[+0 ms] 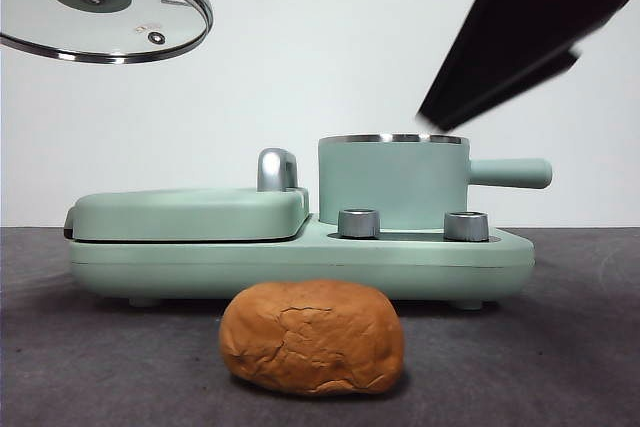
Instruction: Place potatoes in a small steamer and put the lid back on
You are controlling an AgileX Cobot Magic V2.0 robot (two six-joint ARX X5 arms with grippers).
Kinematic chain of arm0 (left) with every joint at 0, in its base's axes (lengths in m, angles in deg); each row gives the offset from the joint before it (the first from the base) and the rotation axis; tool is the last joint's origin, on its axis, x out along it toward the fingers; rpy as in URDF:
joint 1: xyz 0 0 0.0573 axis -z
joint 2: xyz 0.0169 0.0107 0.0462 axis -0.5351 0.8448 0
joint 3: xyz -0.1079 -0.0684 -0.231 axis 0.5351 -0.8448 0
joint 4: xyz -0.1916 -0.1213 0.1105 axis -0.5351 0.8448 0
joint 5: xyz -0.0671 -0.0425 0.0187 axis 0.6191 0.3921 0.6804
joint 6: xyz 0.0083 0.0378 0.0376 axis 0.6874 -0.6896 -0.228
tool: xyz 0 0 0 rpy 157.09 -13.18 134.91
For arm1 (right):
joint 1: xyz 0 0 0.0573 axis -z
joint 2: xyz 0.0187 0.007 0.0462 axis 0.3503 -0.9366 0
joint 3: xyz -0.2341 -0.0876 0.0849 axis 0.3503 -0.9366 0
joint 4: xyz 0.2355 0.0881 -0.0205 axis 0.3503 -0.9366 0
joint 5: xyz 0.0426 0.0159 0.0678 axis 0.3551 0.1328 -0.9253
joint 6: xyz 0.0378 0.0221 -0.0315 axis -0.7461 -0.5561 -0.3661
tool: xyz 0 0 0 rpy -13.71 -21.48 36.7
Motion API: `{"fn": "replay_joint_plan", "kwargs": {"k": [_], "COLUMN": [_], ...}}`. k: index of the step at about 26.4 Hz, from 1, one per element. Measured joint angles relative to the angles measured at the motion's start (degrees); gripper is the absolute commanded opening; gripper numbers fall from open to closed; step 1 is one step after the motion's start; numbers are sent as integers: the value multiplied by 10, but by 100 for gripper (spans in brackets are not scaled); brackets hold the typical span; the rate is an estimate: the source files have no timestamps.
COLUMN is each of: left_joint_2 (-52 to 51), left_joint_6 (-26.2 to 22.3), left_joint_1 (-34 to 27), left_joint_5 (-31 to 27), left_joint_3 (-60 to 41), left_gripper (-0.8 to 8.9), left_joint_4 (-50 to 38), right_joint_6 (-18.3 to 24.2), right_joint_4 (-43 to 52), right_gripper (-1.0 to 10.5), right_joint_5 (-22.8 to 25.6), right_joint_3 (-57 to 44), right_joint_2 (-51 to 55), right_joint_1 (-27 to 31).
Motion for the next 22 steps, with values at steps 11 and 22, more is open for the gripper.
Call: {"fn": "replay_joint_plan", "kwargs": {"k": [11, 22], "left_joint_2": [0, 0], "left_joint_6": [6, 6], "left_joint_1": [0, 0], "left_joint_5": [0, -5], "left_joint_3": [0, 0], "left_gripper": [13, 13], "left_joint_4": [12, 12], "right_joint_6": [11, 13], "right_joint_4": [81, 135], "right_gripper": [337, 335], "right_joint_5": [4, 32], "right_joint_3": [0, 0], "right_joint_2": [-143, -229], "right_joint_1": [-70, -82]}}
